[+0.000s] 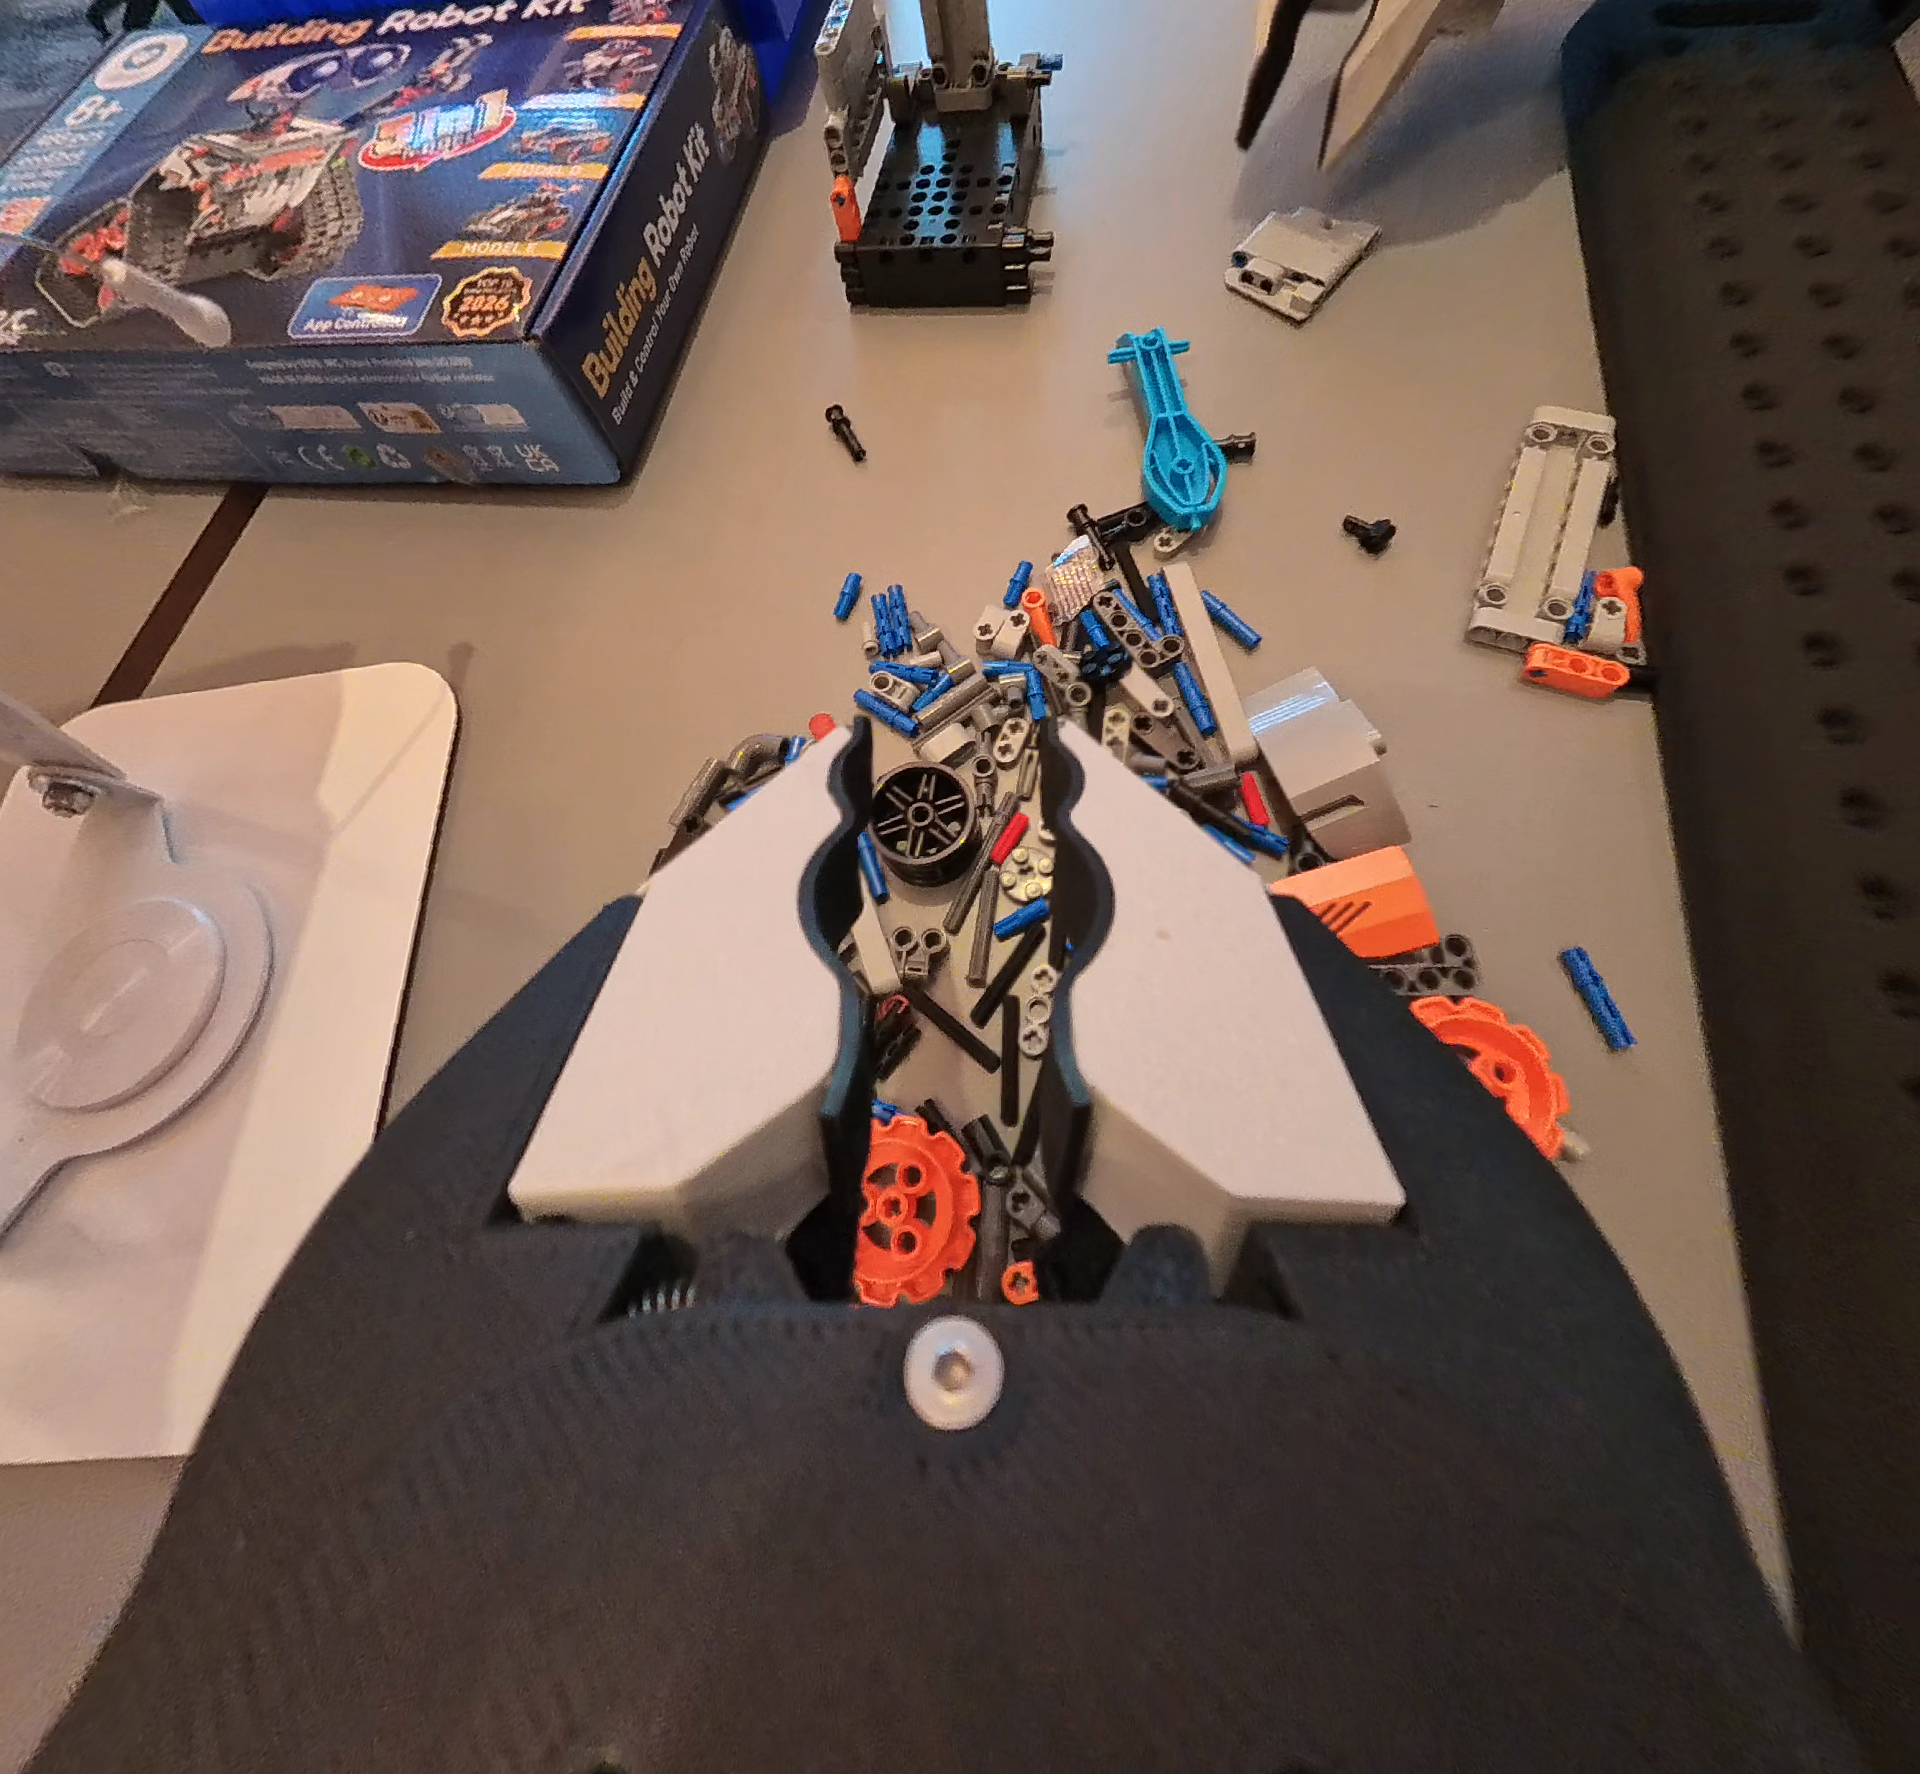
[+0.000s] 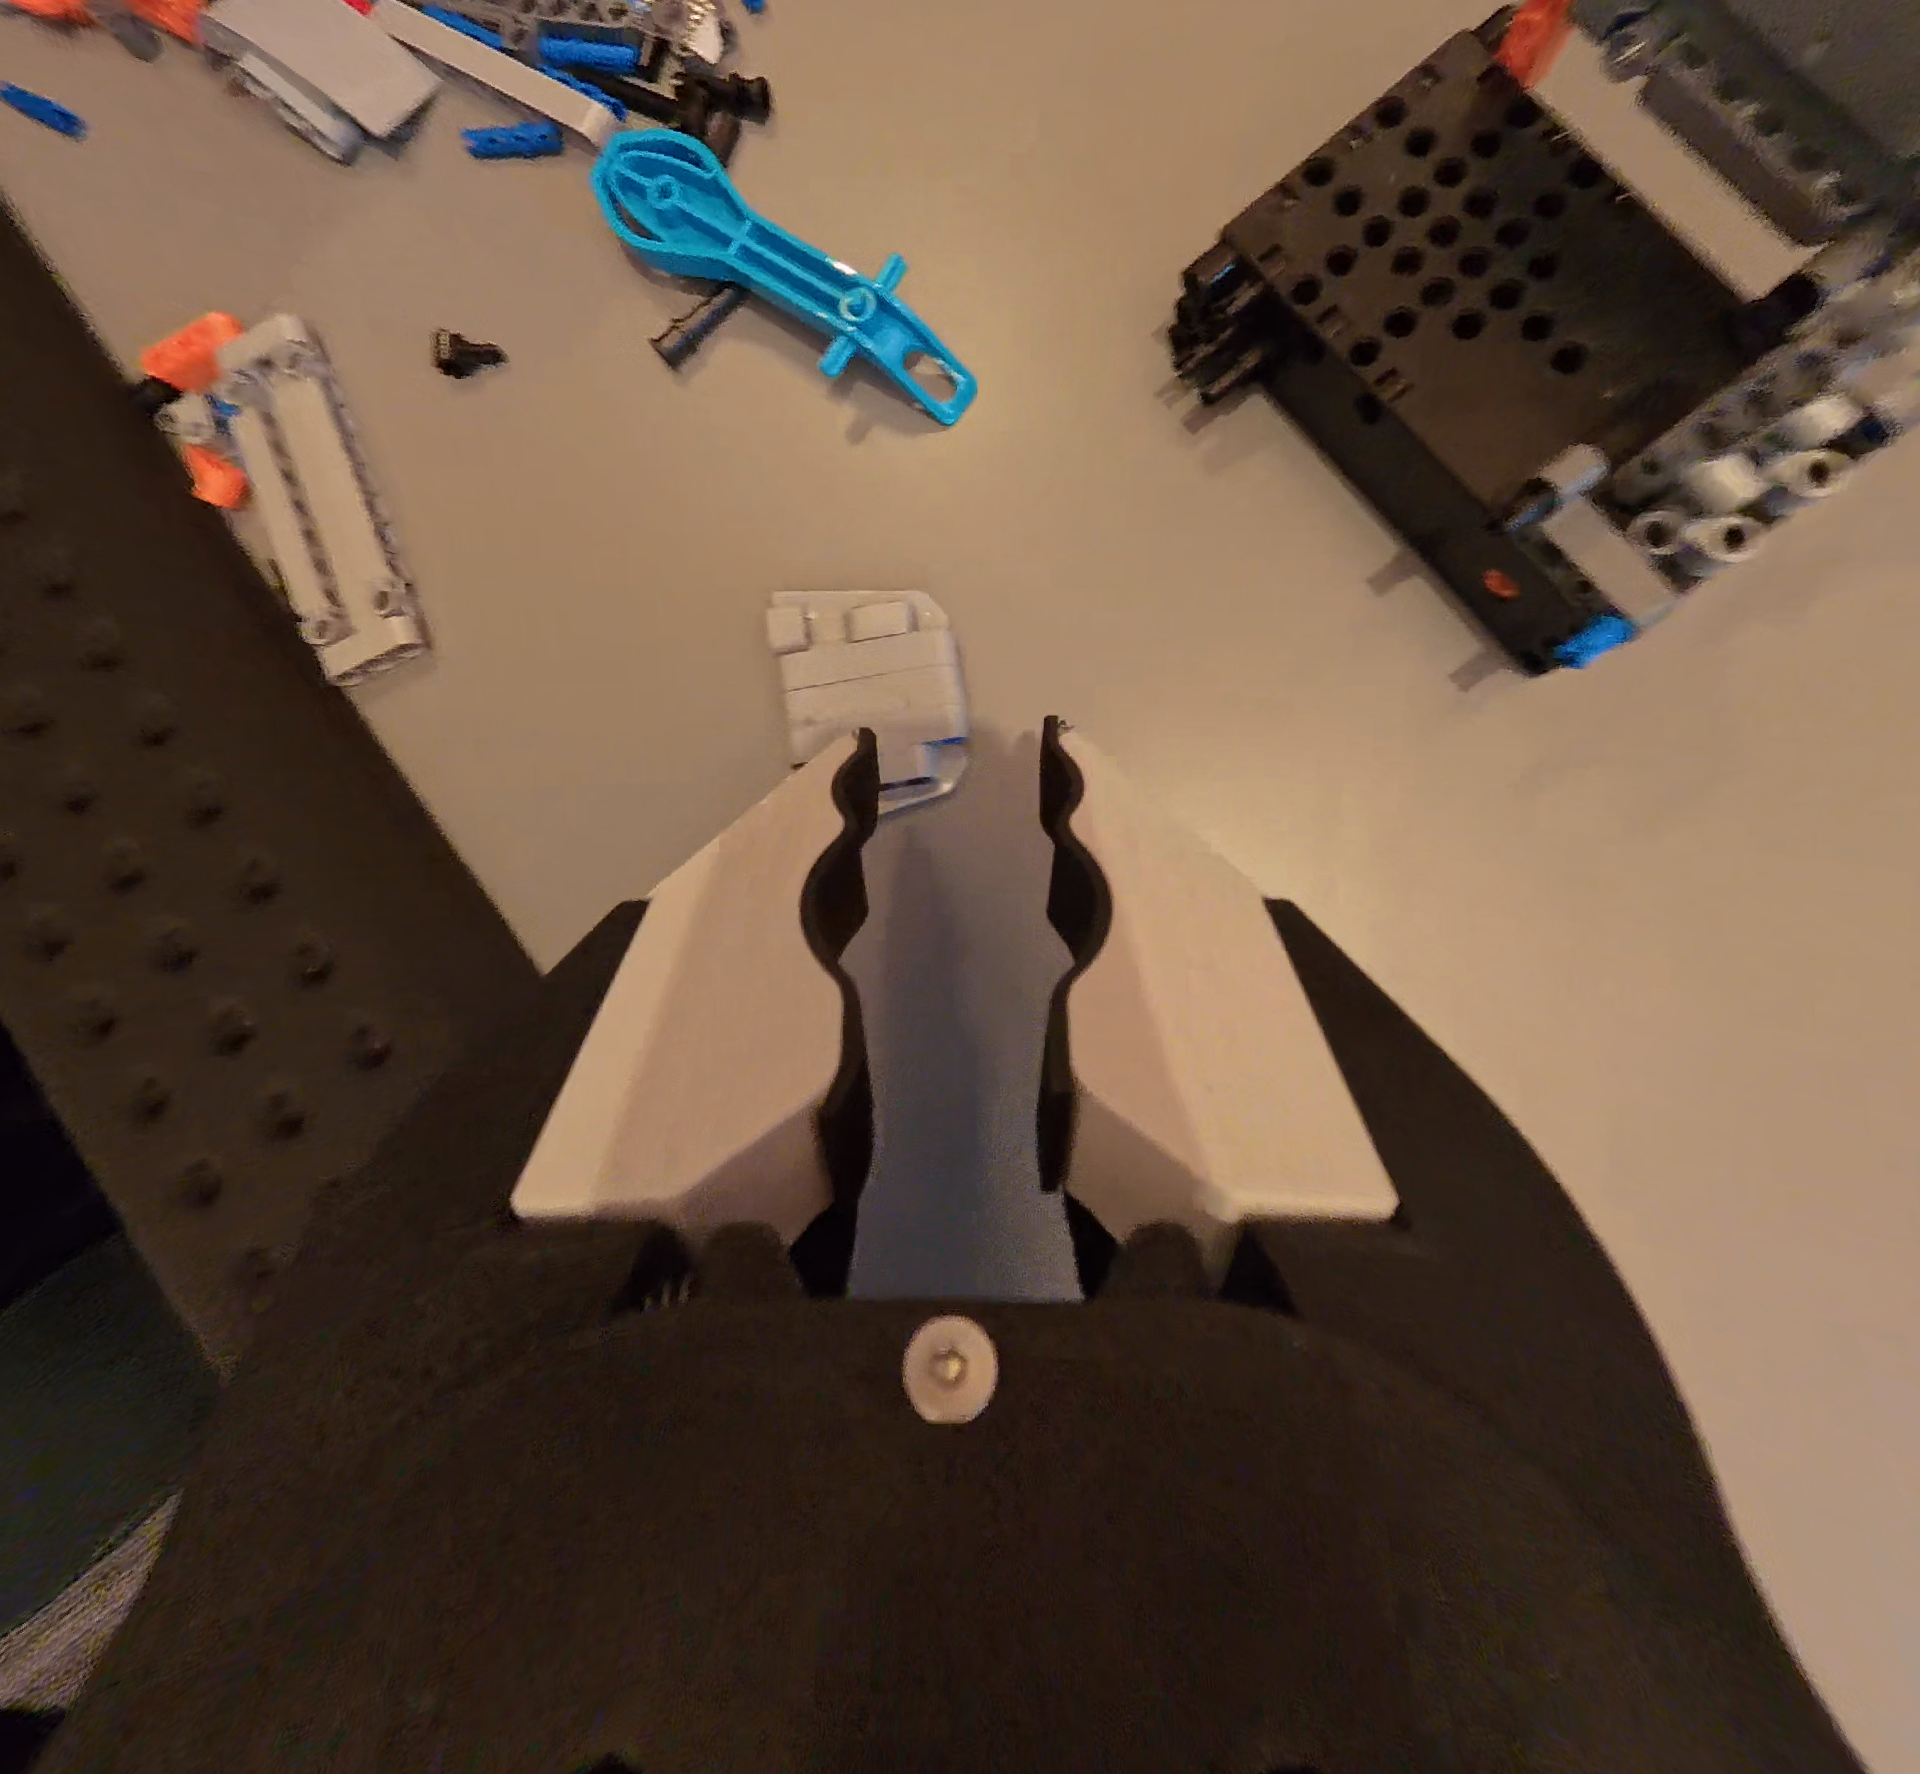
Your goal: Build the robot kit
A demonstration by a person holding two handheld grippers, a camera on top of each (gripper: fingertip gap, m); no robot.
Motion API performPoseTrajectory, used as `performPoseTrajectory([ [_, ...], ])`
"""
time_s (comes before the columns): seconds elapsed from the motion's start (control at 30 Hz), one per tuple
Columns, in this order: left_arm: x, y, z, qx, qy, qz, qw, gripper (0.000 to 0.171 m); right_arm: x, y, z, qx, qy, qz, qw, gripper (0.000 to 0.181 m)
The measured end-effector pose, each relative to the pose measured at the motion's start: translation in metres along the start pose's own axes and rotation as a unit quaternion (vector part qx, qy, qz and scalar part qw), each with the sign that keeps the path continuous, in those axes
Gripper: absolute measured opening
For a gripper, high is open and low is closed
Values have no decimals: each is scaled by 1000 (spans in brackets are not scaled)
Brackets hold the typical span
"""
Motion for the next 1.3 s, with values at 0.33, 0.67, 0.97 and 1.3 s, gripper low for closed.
performPoseTrajectory([
  [0.33, 6, -2, -9, 5, 8, 1, 1000, 29, 11, -16, -7, 33, 59, -33, 997, 12],
  [0.67, 11, -5, -14, 6, 14, 2, 1000, 30, -15, 3, -19, 45, 57, -45, 996, 7],
  [0.97, 15, -8, -19, 3, 30, 2, 1000, 29, -17, 19, 24, 9, 85, -74, 994, 23],
  [1.3, 15, -7, -14, -14, 21, 8, 1000, 51, 28, -32, 140, -107, 192, -6, 975, 29],
])
Point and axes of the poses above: each gripper's, where its closed fingertips meet, y back along the fingers, z out of its top, x = y × z across the jaws, the point moved 4 cm from there along y, back along the fingers, and after that the axes turned 14 degrees about z, right-handed, at the moved point
